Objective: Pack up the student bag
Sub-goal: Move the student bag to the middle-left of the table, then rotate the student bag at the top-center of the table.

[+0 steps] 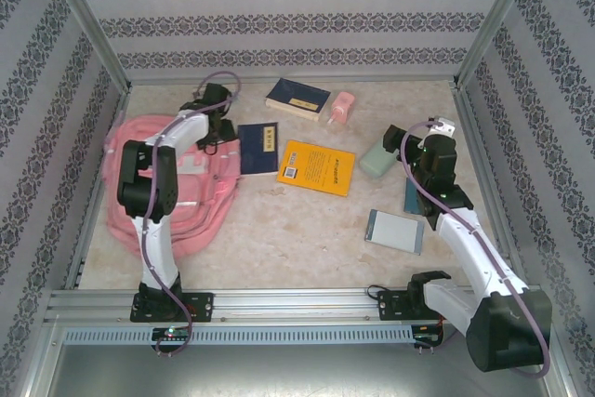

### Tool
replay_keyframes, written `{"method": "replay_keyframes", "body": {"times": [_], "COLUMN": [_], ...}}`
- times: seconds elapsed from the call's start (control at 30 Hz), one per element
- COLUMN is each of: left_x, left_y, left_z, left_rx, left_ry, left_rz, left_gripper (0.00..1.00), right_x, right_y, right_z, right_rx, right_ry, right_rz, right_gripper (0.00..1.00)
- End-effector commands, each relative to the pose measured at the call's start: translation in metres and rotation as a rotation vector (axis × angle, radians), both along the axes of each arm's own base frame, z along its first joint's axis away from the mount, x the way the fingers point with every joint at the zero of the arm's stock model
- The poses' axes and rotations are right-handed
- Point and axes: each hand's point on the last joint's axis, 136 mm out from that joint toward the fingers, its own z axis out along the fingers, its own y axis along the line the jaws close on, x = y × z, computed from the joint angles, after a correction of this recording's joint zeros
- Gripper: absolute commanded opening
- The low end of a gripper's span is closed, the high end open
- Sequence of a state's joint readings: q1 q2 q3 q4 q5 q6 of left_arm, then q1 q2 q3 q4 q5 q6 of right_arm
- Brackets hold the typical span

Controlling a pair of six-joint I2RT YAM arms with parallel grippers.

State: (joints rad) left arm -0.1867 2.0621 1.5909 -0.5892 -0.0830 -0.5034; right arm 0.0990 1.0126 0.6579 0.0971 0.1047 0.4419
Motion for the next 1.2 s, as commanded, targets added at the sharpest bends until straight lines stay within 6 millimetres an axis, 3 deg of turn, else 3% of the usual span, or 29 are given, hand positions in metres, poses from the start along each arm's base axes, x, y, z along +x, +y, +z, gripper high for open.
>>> {"method": "replay_keyframes", "body": {"times": [0.0, 0.13, 0.37, 0.47, 0.63, 0.7, 0.9, 1.17], "left_x": [-0.002, -0.007, -0.028, -0.045, -0.083, -0.104, -0.168, -0.230], "left_y": [-0.071, -0.084, -0.088, -0.083, -0.059, -0.048, -0.035, -0.041], "left_z": [-0.006, 0.002, 0.039, 0.049, 0.063, 0.059, 0.041, 0.021], "left_rx": [-0.090, -0.078, -0.038, -0.045, -0.033, -0.035, -0.148, -0.214], "left_ry": [0.028, 0.025, 0.001, -0.002, -0.015, 0.003, 0.046, 0.109], "left_rz": [-0.205, -0.236, -0.282, -0.251, -0.135, -0.067, 0.099, 0.171], "left_gripper": [0.67, 0.68, 0.70, 0.71, 0.72, 0.72, 0.72, 0.68], "right_x": [0.004, 0.008, 0.017, 0.022, 0.030, 0.036, 0.065, 0.091], "right_y": [0.014, 0.026, 0.061, 0.095, 0.178, 0.210, 0.284, 0.334], "right_z": [0.006, 0.003, 0.000, -0.009, -0.032, -0.043, -0.069, -0.121], "right_rx": [-0.007, -0.018, -0.026, -0.036, -0.005, 0.028, 0.172, 0.273], "right_ry": [0.007, 0.032, 0.074, 0.127, 0.210, 0.251, 0.367, 0.501], "right_rz": [0.051, 0.097, 0.218, 0.317, 0.556, 0.625, 0.756, 0.765], "right_gripper": [0.98, 0.98, 0.98, 0.98, 0.98, 0.96, 0.59, 0.60]}}
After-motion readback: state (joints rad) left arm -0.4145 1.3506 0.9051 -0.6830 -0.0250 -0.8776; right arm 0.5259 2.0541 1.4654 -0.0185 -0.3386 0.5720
